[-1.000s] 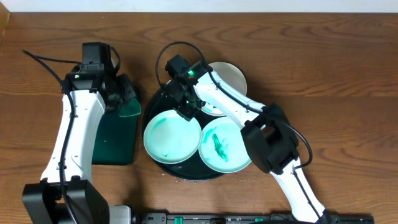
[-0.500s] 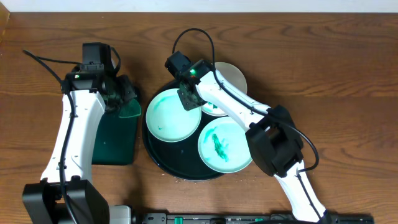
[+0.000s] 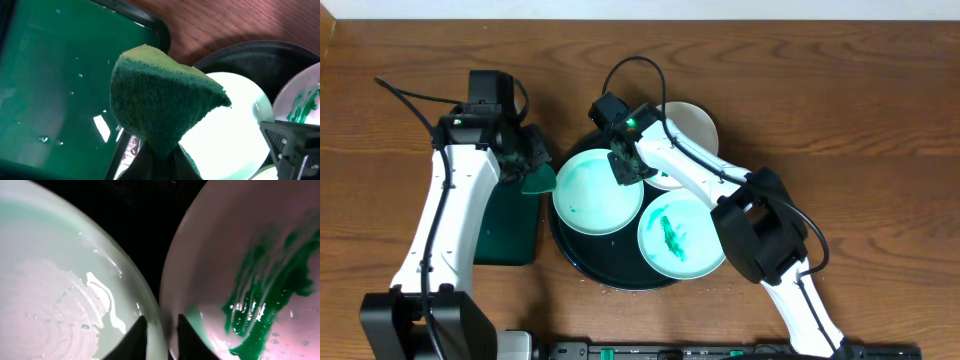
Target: Clean dirty plates on tray and stack at the side
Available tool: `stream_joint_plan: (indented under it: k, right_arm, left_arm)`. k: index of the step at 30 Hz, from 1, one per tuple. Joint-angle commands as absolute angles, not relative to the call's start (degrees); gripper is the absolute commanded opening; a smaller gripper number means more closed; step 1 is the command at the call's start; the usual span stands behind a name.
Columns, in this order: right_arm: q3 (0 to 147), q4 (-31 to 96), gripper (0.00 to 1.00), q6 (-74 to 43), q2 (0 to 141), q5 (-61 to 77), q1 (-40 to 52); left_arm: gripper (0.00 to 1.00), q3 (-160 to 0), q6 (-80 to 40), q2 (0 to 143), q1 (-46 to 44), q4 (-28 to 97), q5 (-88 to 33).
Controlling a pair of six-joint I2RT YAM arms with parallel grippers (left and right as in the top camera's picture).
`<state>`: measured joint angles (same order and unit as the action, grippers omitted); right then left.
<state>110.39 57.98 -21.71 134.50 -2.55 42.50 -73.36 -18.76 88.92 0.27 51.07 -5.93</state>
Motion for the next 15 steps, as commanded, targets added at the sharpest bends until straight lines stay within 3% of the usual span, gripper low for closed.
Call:
stream_joint_plan:
  k: [1,8,15]
  right_arm:
    - [109.6,58.1,0.19,-22.0,134.1,0.6,43.2]
    - [111.4,60.0,0.13,-21.6,133.2,1.2,43.2]
    - [115.3,66.9,0.3,-21.9,130.8,1.1,43.1]
  left_arm:
    - [0.07,-73.0,-20.3,89.5,-0.1,51.4,-6.0]
    - [0.07,-73.0,-20.5,90.0,-0.1,51.7,-5.9]
    - [0.07,-73.0,-20.5,90.0,-0.1,51.2,-5.3]
